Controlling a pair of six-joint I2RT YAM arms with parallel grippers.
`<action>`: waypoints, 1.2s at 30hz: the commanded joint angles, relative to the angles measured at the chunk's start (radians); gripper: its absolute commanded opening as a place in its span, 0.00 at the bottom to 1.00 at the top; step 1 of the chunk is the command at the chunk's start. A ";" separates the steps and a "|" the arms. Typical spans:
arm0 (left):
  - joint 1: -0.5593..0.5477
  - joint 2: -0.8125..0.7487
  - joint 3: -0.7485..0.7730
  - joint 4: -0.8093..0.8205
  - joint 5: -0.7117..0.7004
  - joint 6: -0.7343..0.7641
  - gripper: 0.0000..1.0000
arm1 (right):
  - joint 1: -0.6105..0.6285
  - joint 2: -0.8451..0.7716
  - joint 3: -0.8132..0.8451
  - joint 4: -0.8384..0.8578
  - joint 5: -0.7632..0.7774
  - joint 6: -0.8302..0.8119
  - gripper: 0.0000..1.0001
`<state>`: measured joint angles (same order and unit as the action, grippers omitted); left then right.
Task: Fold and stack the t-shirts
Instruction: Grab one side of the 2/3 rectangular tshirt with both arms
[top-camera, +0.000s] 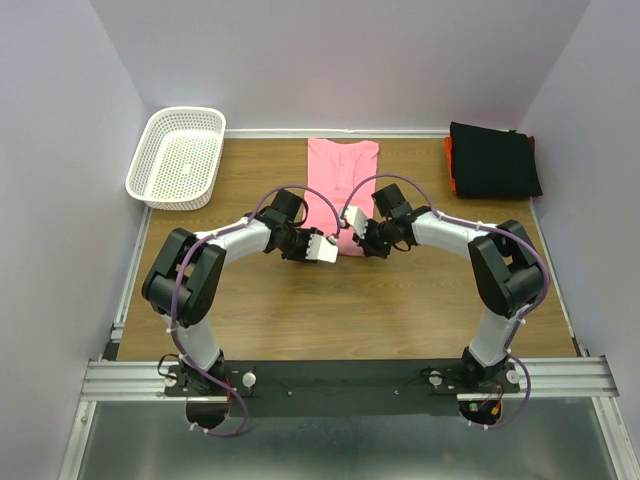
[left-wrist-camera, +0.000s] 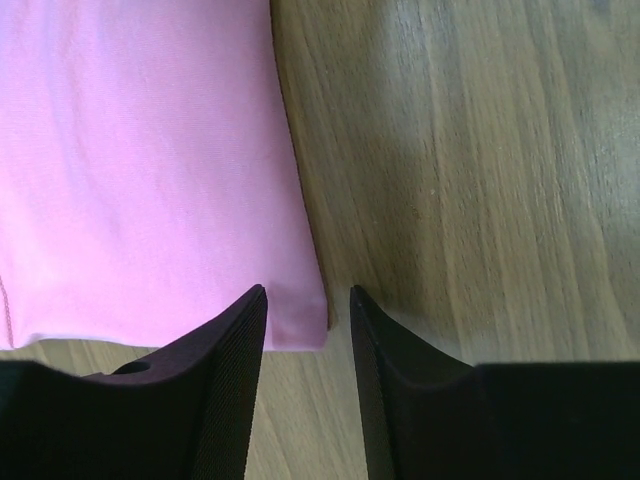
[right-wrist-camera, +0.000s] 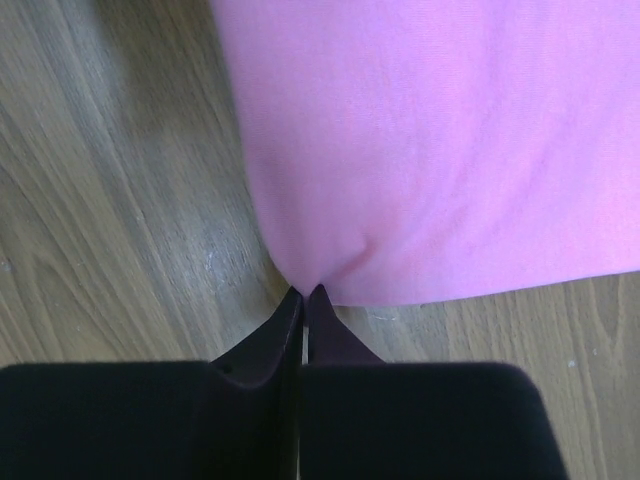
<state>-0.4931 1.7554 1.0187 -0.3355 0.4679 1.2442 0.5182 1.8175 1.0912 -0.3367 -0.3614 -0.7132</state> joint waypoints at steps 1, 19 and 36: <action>-0.004 0.038 0.013 -0.031 -0.017 -0.026 0.40 | 0.006 0.011 -0.036 -0.033 0.010 -0.011 0.01; -0.002 -0.131 0.119 -0.145 0.038 -0.109 0.00 | -0.043 -0.210 0.062 -0.162 -0.039 0.077 0.01; -0.252 -0.554 -0.017 -0.404 0.231 -0.377 0.00 | -0.041 -0.710 -0.047 -0.616 -0.227 -0.034 0.00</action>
<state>-0.6964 1.2804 1.0000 -0.6559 0.5892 1.0168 0.4767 1.1637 1.0302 -0.7719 -0.5014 -0.7197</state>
